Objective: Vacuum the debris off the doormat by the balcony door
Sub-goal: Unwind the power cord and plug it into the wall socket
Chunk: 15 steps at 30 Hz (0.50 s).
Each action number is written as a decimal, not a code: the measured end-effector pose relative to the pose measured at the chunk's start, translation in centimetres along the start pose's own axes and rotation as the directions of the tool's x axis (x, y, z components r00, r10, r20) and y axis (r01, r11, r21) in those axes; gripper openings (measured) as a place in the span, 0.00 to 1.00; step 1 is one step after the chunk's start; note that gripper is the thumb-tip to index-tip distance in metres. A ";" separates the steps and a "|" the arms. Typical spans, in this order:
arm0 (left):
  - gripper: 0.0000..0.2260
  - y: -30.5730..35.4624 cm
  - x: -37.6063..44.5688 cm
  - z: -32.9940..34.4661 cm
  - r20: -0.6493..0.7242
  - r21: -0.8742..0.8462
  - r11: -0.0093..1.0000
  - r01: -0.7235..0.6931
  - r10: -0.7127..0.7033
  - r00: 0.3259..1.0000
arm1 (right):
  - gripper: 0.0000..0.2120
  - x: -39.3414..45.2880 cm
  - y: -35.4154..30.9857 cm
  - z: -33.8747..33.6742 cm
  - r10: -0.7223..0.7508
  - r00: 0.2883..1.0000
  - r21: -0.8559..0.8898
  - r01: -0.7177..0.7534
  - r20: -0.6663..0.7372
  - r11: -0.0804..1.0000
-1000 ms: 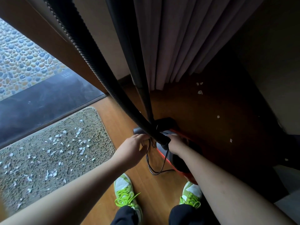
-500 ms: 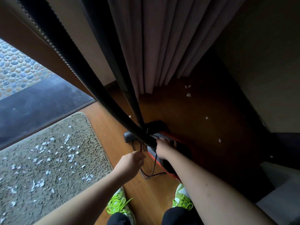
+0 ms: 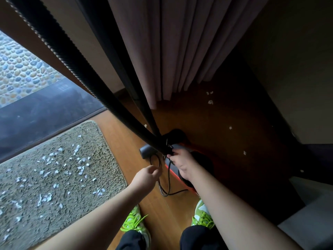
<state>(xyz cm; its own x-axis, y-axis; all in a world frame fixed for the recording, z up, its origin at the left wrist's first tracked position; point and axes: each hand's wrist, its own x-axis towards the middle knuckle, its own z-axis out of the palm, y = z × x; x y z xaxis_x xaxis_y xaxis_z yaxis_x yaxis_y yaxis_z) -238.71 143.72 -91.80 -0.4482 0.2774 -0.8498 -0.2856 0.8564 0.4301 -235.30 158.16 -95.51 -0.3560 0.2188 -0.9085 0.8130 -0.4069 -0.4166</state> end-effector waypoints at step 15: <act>0.10 1.6 -0.9 0.0 -0.006 -0.330 0.943 0.039 -0.044 0.999 | 0.10 -8.7 2.2 -3.3 0.030 0.995 0.674 0.042 -0.095 0.738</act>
<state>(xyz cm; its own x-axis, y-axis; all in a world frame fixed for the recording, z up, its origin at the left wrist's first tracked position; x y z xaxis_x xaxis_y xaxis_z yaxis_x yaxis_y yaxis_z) -238.74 144.89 -90.32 -0.4407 0.2371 -0.8658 -0.5666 0.6746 0.4731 -228.90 158.24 -88.40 -0.2857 0.2895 -0.9135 0.2741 -0.8888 -0.3674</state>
